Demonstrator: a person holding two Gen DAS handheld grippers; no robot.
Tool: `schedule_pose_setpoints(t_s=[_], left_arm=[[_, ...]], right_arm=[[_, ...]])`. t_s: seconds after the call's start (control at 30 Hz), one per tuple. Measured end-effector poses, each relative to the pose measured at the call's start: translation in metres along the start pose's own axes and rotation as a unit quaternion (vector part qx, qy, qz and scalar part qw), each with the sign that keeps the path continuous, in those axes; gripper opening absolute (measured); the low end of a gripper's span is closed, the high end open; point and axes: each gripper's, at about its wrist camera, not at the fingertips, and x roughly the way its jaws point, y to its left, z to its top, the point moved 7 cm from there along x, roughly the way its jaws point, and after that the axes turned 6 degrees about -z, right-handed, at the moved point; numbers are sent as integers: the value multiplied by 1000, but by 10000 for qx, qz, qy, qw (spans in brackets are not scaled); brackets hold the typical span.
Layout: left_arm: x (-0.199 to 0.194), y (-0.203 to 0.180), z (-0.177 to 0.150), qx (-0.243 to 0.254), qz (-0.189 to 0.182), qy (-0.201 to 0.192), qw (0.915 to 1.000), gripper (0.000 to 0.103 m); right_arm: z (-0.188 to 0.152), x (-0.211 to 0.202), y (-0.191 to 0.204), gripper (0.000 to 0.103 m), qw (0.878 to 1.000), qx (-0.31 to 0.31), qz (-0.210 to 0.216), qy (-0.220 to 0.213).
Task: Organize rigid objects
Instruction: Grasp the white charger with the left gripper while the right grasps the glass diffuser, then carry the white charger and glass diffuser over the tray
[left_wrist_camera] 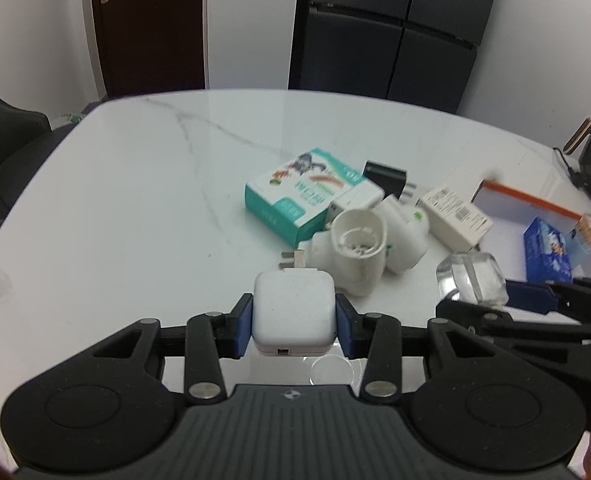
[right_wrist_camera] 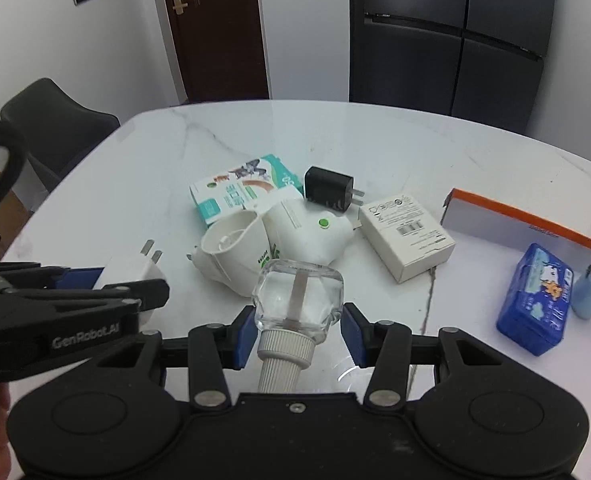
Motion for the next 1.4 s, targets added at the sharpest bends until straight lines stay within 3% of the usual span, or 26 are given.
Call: schedule_pose_setpoints(t_s=[0.57,1.4], left_arm=[[-35,-44,6,118,35,-360,9993,42],[-56,-87,-9,345,-129,-416,9985,42]], right_arm=[[-9,-57,-30,56,9995,161,36,-282],[-26,-93,-60,56,9982,400,-91,-443]])
